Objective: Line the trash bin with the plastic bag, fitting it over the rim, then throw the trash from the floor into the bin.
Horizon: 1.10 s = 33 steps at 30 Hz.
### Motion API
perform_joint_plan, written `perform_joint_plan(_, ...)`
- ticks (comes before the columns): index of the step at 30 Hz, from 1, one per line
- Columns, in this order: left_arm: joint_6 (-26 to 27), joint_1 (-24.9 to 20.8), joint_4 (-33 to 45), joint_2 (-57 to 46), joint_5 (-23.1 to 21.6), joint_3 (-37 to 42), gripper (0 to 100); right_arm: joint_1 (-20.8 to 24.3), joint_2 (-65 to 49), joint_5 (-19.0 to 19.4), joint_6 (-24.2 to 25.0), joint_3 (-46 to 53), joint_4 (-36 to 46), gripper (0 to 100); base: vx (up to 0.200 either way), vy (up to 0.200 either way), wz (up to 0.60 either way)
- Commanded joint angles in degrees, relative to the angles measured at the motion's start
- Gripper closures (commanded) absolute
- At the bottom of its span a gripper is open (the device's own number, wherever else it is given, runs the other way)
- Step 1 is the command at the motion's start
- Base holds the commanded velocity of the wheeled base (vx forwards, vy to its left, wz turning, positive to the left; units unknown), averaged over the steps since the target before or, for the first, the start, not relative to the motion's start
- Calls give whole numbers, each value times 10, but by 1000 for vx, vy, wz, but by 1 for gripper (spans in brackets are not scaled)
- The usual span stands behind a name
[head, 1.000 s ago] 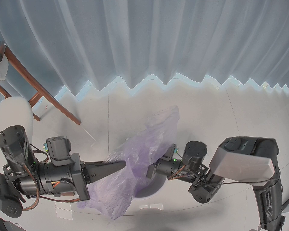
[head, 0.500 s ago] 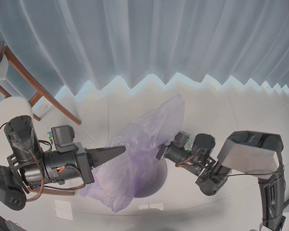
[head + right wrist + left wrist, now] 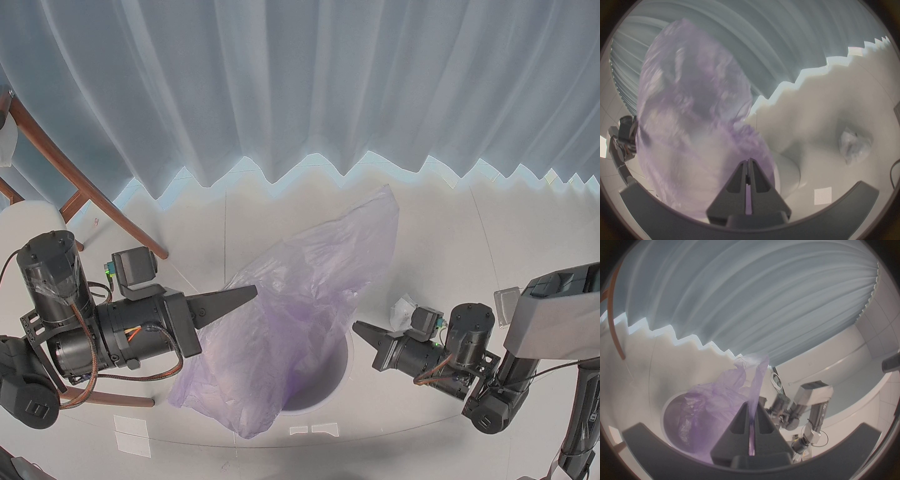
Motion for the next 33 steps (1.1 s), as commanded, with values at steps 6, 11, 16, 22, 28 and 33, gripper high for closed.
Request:
perform_joint_plan(6, -26, 4, 1, 4, 29, -10, 100, 135, 0, -26, 35, 59, -1, 100, 0, 0, 0)
perform_joint_plan(11, -27, 3, 2, 5, 29, -13, 100, 190, 28, -28, 40, 39, -2, 100, 0, 0, 0)
perform_joint_plan(16, -28, 3, 1, 8, 52, -24, 100, 230, 92, -46, 39, 5, -8, 100, 0, 0, 0)
perform_joint_plan(22, -28, -1, 6, 7, 52, -23, 100, 258, 143, -48, 37, -70, -13, 100, 0, 0, 0)
perform_joint_plan(28, -34, -1, 2, 8, 52, -25, 100, 300, 175, -48, 39, -90, -15, 100, 0, 0, 0)
perform_joint_plan(33, -35, -1, 1, 10, 52, -26, 100, 321, 207, -48, 39, -107, -16, 100, 0, 0, 0)
